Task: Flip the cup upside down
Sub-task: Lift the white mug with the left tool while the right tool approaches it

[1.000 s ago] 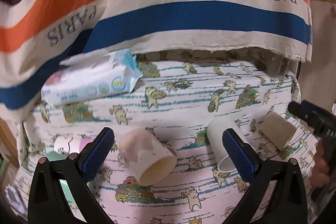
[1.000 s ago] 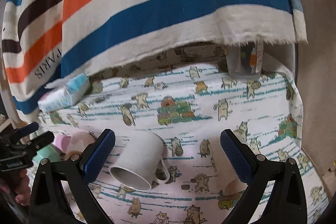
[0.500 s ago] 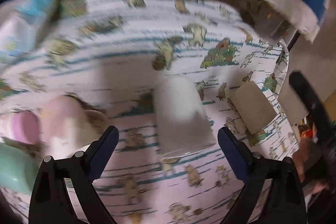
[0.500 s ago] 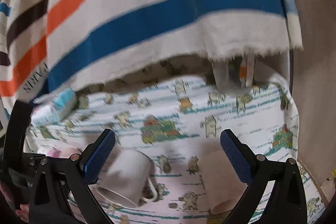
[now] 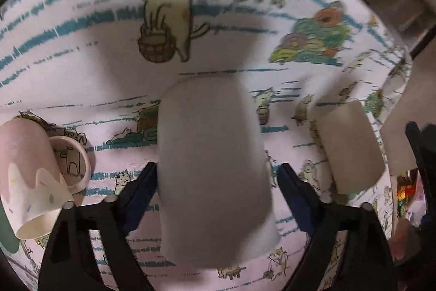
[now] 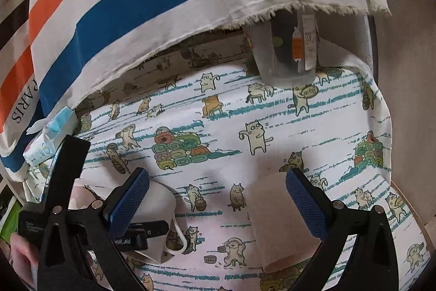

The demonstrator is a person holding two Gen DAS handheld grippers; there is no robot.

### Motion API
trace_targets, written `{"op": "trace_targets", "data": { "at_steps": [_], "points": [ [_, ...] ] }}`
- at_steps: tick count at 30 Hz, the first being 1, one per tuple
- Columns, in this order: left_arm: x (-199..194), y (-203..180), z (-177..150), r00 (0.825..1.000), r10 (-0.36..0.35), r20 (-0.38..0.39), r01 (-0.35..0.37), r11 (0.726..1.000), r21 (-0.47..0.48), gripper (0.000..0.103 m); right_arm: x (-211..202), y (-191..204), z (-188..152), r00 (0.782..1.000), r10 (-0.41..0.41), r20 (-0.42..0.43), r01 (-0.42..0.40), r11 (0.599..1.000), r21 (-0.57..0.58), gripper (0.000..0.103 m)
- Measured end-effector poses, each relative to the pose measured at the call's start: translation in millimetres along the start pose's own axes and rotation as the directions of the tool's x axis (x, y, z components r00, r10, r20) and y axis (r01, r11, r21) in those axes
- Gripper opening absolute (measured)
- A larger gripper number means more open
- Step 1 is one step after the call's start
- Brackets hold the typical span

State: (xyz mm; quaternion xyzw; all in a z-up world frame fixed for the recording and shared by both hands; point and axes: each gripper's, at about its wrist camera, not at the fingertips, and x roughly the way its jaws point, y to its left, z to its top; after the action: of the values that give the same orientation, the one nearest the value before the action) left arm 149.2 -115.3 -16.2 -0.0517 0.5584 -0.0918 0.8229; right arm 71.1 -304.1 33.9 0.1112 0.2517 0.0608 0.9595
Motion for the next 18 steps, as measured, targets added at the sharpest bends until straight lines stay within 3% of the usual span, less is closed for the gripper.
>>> {"op": "trace_targets", "data": {
  "at_steps": [7, 11, 13, 15, 17, 18],
  "points": [
    [2, -3, -6, 1.000, -0.011, 0.015, 0.011, 1.000, 0.027, 0.078, 7, 3, -4, 0.998, 0.039, -0.045, -0.039, 0.999, 0.002, 0.101],
    [-10, -15, -23, 0.997, -0.008, 0.080, -0.002, 0.992, 0.124, 0.077, 14, 0, -6, 0.986, 0.129, -0.102, -0.125, 0.991, 0.050, 0.101],
    [-21, -18, -33, 0.993, -0.026, 0.116, 0.008, 0.988, 0.156, 0.077, 20, -1, -8, 0.965, 0.217, -0.150, -0.207, 0.975, 0.082, 0.101],
    [-30, -18, -41, 0.988, -0.056, 0.142, 0.030, 0.983, 0.180, 0.077, 31, -2, -13, 0.907, 0.358, -0.220, -0.329, 0.931, 0.155, 0.100],
    [-38, -16, -47, 0.984, -0.082, 0.159, 0.050, 0.980, 0.193, 0.077, 38, -3, -17, 0.873, 0.418, -0.252, -0.373, 0.905, 0.206, 0.095],
    [-42, -14, -51, 0.981, -0.091, 0.169, 0.057, 0.979, 0.193, 0.077, 38, -1, -19, 0.870, 0.420, -0.258, -0.377, 0.905, 0.199, 0.094]
  ]
}}
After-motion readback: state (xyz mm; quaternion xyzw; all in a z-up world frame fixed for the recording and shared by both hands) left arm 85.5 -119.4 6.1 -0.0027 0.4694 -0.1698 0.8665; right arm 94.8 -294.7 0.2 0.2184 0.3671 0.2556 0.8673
